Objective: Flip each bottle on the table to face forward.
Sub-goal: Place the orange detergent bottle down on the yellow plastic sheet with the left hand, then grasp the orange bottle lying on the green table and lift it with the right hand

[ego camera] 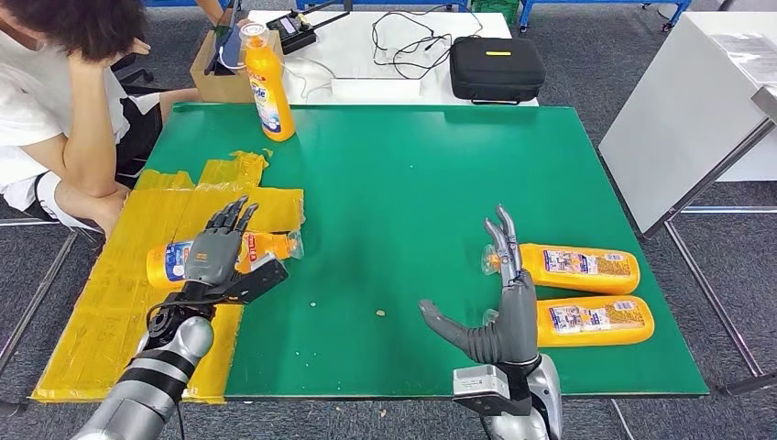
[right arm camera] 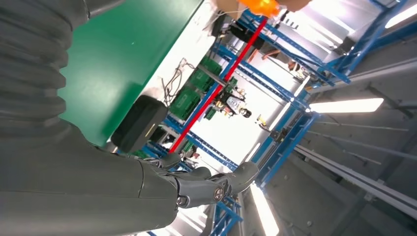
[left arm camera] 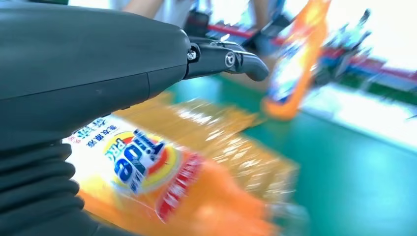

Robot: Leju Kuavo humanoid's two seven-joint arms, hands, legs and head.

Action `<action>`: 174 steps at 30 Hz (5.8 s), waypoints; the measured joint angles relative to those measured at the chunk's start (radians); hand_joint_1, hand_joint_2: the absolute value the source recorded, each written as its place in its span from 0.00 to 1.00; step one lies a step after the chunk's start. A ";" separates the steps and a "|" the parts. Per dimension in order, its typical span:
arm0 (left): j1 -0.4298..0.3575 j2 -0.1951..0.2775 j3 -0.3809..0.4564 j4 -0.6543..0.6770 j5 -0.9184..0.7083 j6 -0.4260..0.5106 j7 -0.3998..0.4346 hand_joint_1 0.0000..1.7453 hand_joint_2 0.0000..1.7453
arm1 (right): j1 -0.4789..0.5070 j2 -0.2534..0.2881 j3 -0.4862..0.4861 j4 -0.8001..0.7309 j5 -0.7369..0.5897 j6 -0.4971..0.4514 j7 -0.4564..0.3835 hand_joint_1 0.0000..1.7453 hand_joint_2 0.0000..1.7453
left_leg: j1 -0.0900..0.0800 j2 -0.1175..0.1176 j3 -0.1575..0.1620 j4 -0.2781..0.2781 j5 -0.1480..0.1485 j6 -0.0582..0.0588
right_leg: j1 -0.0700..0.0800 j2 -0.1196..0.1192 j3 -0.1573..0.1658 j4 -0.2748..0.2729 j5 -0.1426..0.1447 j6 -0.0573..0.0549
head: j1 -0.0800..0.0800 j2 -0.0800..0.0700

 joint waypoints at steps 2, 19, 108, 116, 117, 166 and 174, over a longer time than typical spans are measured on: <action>0.033 -0.006 0.000 -0.072 0.024 0.007 -0.023 0.00 0.00 | 0.000 -0.006 0.000 0.003 0.025 -0.005 0.015 0.00 1.00 | 0.000 0.000 -0.001 0.000 0.000 0.000 | 0.000 0.000 -0.001 0.000 0.000 0.000 | 0.000 0.000; 0.315 -0.037 -0.001 -0.632 0.372 -0.233 -0.139 0.00 1.00 | -0.058 -0.190 -0.048 0.096 0.422 0.149 0.327 0.00 1.00 | 0.000 0.000 -0.002 0.000 -0.001 0.000 | 0.000 0.000 -0.001 0.000 0.000 0.000 | 0.000 0.000; 0.350 -0.129 -0.011 -0.307 0.806 -0.521 -0.180 0.00 1.00 | -0.700 -0.434 0.085 1.269 0.606 0.209 0.456 1.00 1.00 | -0.001 0.000 0.000 0.001 0.003 0.005 | 0.000 0.000 0.001 -0.001 0.005 0.006 | -0.001 0.000; 0.381 -0.132 -0.010 -0.325 0.812 -0.526 -0.155 0.00 1.00 | -0.562 -0.311 -0.039 1.037 0.671 -0.181 0.532 1.00 1.00 | 0.000 -0.001 -0.003 0.001 0.003 0.004 | 0.001 0.000 -0.001 0.000 0.004 0.005 | -0.001 0.000; 0.384 -0.132 -0.010 -0.328 0.812 -0.526 -0.153 0.00 1.00 | -0.544 -0.294 -0.060 1.000 0.674 -0.198 0.533 1.00 1.00 | 0.000 -0.001 -0.003 0.001 0.003 0.004 | 0.001 -0.001 -0.002 0.000 0.004 0.005 | -0.001 0.000; 0.357 -0.096 -0.114 -0.551 0.975 -0.641 -0.102 0.00 1.00 | -0.171 0.101 0.101 0.417 -0.426 0.502 0.119 1.00 1.00 | 0.002 -0.006 -0.006 0.000 0.001 0.001 | 0.001 -0.005 -0.005 0.000 0.000 0.005 | 0.000 0.000; 0.344 -0.095 -0.128 -0.551 0.969 -0.636 -0.103 0.00 1.00 | -0.203 0.111 0.186 0.494 -0.383 0.506 0.134 1.00 1.00 | 0.001 -0.006 -0.006 0.000 0.001 0.001 | 0.001 -0.005 -0.005 0.000 0.000 0.004 | 0.000 0.000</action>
